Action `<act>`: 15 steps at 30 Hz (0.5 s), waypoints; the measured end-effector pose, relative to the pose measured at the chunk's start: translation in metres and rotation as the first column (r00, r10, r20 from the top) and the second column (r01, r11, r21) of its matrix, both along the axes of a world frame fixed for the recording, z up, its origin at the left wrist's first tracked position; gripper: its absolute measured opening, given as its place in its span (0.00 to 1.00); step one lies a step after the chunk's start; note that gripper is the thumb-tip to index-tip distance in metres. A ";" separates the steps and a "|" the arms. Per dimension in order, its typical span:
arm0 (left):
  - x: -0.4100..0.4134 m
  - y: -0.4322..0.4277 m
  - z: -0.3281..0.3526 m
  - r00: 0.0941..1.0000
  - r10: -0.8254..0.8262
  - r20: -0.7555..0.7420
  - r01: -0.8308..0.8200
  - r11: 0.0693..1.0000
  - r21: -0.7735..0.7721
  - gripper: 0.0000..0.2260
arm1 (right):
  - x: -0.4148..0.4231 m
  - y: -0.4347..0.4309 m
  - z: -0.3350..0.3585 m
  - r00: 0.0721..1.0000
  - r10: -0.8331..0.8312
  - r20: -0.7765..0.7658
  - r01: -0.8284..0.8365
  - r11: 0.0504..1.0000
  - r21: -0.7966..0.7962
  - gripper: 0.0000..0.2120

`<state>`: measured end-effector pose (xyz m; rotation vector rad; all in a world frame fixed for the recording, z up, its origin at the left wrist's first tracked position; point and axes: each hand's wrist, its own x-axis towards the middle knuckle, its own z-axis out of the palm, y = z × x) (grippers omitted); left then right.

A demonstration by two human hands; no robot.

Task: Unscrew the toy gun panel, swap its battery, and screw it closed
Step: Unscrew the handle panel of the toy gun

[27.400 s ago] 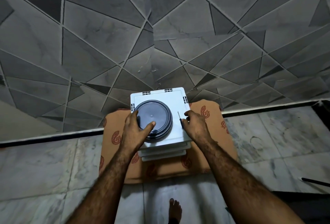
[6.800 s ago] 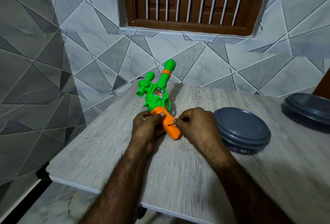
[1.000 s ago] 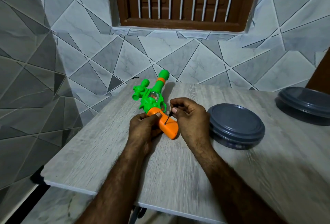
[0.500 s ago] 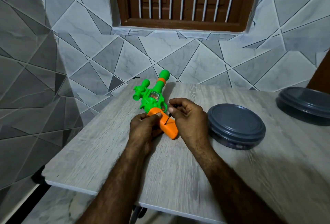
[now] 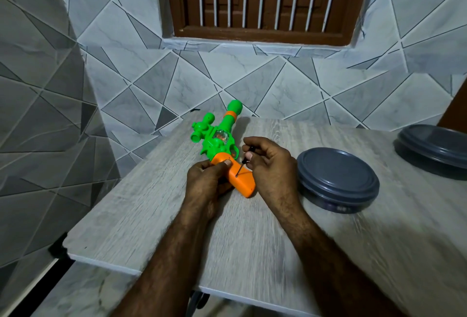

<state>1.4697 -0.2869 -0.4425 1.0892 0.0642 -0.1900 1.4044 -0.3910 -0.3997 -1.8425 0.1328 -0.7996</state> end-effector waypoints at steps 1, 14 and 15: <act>0.000 0.000 0.000 1.000 0.003 -0.001 -0.003 1.000 0.000 0.15 | 0.001 -0.001 0.000 1.000 0.006 0.016 -0.006 1.000 0.001 0.16; -0.002 0.001 0.002 1.000 0.013 -0.016 -0.013 1.000 -0.027 0.14 | -0.003 -0.008 0.001 0.944 -0.122 -0.306 -0.057 0.854 -0.518 0.11; -0.002 0.002 0.002 1.000 0.016 -0.018 -0.016 0.999 -0.037 0.14 | -0.004 -0.007 -0.001 0.931 -0.143 -0.336 -0.046 0.866 -0.497 0.11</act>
